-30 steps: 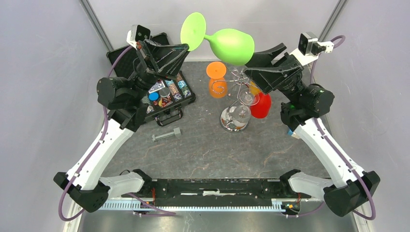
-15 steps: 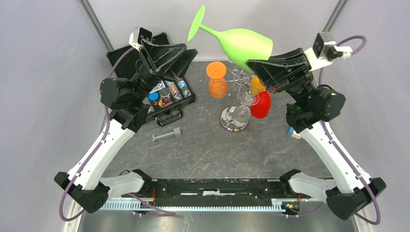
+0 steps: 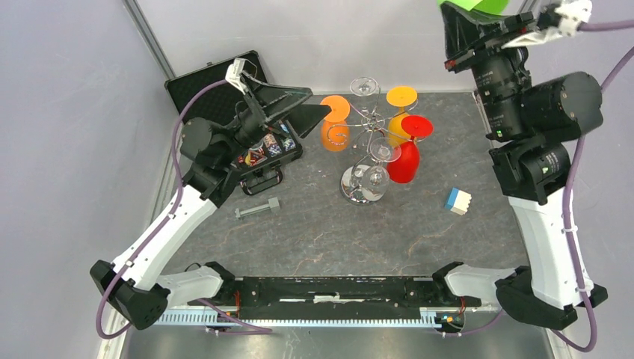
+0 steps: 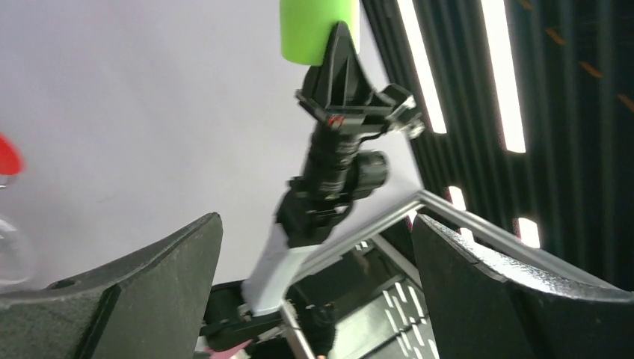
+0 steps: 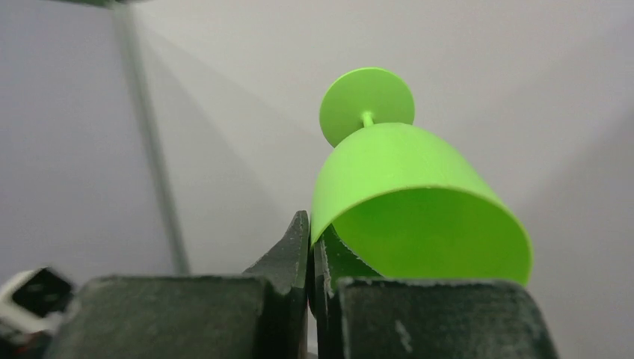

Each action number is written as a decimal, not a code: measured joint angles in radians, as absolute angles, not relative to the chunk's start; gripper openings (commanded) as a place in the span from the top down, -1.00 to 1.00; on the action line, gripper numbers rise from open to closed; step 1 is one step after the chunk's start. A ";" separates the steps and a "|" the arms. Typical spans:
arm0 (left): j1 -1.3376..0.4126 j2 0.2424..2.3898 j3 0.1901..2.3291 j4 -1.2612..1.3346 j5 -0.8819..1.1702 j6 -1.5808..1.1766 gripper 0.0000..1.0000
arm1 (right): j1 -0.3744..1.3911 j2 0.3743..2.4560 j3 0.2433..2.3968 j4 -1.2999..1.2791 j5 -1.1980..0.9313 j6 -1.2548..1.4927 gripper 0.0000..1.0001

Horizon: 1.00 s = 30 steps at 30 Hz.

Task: Take the wine glass off the wine glass rack

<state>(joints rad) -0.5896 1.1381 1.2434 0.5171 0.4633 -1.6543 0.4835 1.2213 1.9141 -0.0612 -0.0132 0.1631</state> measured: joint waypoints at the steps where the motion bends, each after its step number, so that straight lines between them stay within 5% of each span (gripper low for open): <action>1: -0.587 1.138 1.236 0.493 0.473 -1.620 -1.00 | 0.484 1.231 1.940 -0.114 0.049 0.118 1.00; 9: -0.564 1.047 1.263 0.062 0.398 -1.176 -1.00 | 0.394 1.317 1.971 -0.506 0.427 -0.088 1.00; 17: -0.562 0.948 1.353 -0.271 0.165 -0.819 -1.00 | 0.132 1.449 1.875 -0.752 0.311 -0.064 1.00; 30: -0.562 0.974 1.367 -0.487 0.034 -0.591 -1.00 | 0.094 1.526 1.552 -0.890 0.101 -0.058 1.00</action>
